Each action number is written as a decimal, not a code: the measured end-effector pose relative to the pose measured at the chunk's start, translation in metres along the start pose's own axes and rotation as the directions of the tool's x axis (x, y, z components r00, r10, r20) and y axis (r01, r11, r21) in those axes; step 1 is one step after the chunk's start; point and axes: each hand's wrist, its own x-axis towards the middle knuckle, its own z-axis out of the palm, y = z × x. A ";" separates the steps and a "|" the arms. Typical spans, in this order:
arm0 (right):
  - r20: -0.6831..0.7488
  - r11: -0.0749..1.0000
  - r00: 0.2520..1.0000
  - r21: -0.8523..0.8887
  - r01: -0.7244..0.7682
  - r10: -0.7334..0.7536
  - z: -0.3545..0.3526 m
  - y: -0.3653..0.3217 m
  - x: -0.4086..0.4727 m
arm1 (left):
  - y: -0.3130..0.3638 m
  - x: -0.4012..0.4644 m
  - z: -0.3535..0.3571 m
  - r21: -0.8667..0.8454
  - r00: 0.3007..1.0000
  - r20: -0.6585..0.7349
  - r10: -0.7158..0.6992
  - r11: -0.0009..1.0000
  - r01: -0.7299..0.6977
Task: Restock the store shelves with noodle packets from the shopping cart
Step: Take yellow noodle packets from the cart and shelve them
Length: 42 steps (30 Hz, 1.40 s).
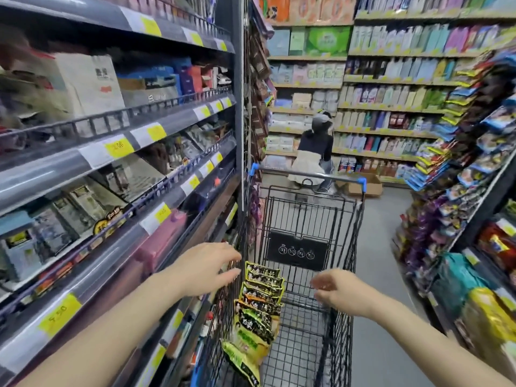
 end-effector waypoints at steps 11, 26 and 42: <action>0.199 0.990 0.978 0.108 -0.090 0.067 0.053 0.023 0.115 | -0.057 0.064 0.085 -0.100 0.989 0.145 0.004 0.995 0.011; 0.535 0.963 0.811 -0.017 -0.270 0.237 0.283 0.083 0.193 | -0.108 0.097 0.257 -0.138 0.964 0.233 0.130 0.985 -0.099; 0.240 0.995 0.965 -0.021 -0.100 0.102 0.409 0.131 0.183 | -0.120 0.074 0.323 -0.120 0.972 0.090 0.217 0.971 -0.206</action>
